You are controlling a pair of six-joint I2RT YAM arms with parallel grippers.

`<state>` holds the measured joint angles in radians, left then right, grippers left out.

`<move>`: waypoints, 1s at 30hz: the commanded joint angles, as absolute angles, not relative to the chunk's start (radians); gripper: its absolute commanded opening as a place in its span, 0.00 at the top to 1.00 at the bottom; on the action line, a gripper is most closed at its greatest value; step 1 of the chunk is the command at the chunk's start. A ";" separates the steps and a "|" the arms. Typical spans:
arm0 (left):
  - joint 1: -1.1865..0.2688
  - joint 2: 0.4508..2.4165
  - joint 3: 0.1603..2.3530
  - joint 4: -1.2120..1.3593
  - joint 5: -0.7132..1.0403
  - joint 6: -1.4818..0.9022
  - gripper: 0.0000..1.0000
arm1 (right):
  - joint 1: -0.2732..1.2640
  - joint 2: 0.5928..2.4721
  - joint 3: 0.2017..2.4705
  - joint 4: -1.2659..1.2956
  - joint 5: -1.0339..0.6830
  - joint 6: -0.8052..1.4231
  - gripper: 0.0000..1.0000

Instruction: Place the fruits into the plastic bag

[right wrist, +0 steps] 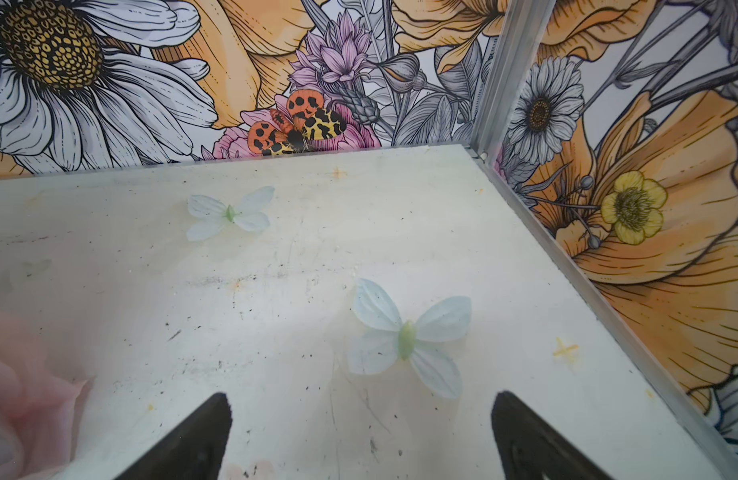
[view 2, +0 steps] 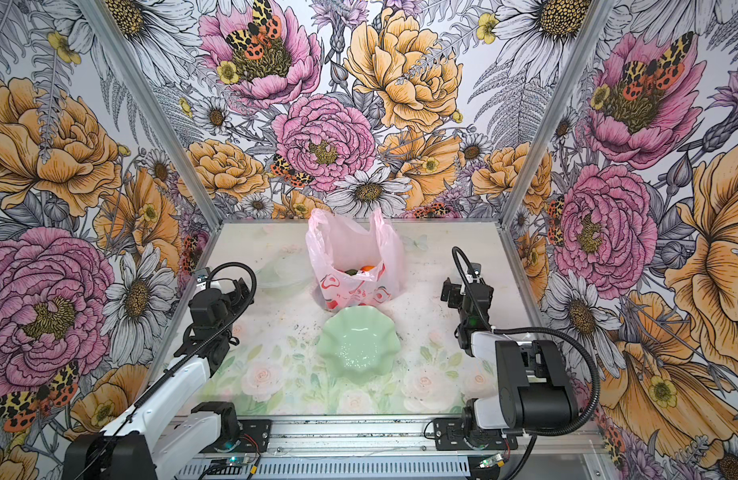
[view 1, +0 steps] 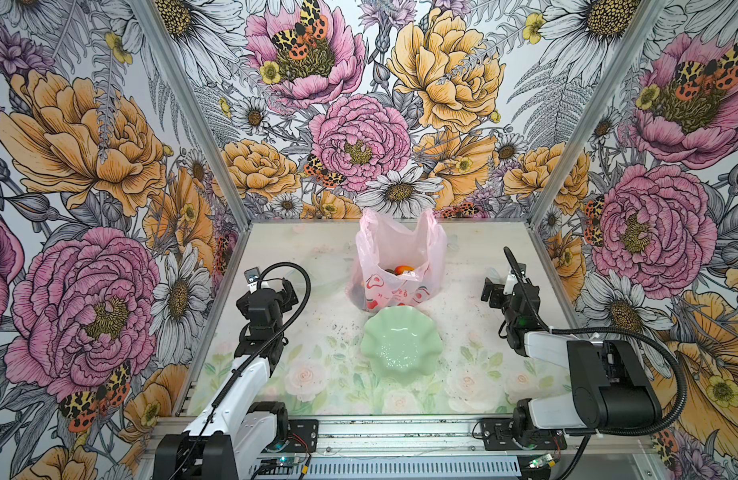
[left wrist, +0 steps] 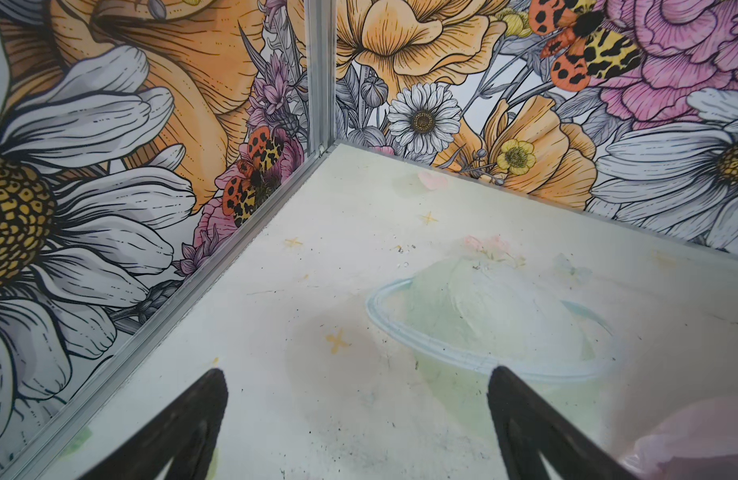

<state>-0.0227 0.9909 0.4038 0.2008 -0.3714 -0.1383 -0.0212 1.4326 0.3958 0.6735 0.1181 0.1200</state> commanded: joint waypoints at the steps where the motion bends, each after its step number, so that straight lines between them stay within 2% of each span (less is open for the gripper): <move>1: -0.009 1.029 0.386 0.336 -0.381 -0.094 0.01 | -0.030 1.464 0.397 0.801 0.100 0.101 0.01; 8: -0.005 1.117 0.369 0.435 -0.385 -0.087 0.01 | -0.033 1.536 0.350 0.952 0.095 0.103 0.01; 30: -0.007 1.419 0.386 0.795 -0.229 -0.017 0.01 | -0.044 1.533 0.376 0.892 0.091 0.115 0.00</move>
